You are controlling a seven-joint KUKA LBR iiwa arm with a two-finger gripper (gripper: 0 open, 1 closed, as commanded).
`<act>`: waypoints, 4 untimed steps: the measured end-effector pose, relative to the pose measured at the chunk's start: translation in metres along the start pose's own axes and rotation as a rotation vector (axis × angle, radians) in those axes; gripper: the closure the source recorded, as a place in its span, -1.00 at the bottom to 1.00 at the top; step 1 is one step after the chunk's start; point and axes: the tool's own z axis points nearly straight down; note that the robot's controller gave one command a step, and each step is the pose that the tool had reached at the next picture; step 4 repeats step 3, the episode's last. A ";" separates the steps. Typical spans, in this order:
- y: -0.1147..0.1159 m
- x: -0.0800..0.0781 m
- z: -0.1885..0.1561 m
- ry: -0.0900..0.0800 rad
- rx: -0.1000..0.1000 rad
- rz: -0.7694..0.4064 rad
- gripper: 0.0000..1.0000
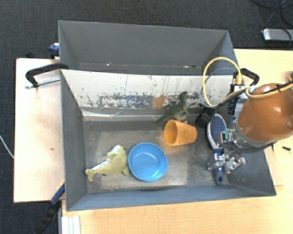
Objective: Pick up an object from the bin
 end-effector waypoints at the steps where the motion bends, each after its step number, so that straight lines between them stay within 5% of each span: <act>1: 0.000 -0.002 -0.018 0.001 0.001 0.002 1.00; 4: -0.001 -0.005 -0.056 0.001 0.002 0.007 1.00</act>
Offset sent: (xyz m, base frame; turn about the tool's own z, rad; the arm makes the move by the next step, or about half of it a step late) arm 0.0000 0.0000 0.0172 0.0000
